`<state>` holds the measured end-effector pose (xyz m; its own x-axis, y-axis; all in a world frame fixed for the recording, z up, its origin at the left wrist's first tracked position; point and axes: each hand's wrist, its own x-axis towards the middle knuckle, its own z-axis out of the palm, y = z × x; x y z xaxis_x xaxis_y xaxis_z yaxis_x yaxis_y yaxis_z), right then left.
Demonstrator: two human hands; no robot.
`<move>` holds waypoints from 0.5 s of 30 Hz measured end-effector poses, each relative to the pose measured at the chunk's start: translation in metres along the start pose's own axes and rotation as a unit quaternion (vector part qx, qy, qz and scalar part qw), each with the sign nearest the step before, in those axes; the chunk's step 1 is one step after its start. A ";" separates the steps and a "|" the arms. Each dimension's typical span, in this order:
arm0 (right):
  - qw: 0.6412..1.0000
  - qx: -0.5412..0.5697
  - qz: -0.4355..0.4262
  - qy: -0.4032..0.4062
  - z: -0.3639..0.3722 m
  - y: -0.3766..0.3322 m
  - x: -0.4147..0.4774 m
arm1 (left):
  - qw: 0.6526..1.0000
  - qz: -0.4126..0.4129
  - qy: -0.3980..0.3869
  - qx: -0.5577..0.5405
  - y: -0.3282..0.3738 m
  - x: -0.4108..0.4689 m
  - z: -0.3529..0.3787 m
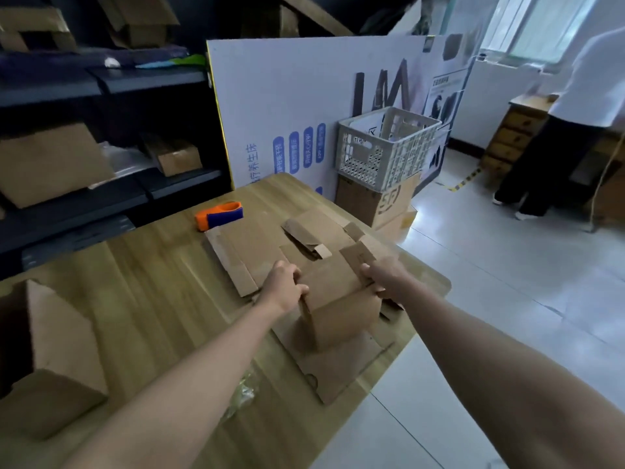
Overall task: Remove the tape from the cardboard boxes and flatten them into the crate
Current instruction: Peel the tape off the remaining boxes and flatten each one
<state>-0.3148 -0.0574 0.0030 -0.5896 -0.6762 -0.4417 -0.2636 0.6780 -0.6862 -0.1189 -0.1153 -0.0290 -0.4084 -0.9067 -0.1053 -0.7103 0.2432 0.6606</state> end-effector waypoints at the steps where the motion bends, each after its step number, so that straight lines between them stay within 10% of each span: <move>1: 0.999 -0.038 -0.007 0.008 -0.001 0.009 0.003 | 1.000 0.001 -0.007 0.002 0.003 0.001 0.006; 4: 0.954 -0.270 -0.114 0.067 -0.002 0.022 0.020 | 1.000 0.008 -0.009 0.017 0.011 0.006 0.017; 8: 0.871 -0.395 -0.289 -0.052 0.009 0.016 0.036 | 0.999 -0.005 0.007 0.038 0.014 0.011 0.021; 15: 0.838 -0.455 -0.282 -0.103 0.022 0.005 0.052 | 0.997 -0.011 0.043 0.068 0.009 0.011 0.022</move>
<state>-0.3294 -0.0953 -0.0360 -0.0569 -0.9350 -0.3501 -0.9848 0.1102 -0.1344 -0.1425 -0.1152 -0.0407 -0.3457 -0.9370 -0.0502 -0.7921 0.2627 0.5509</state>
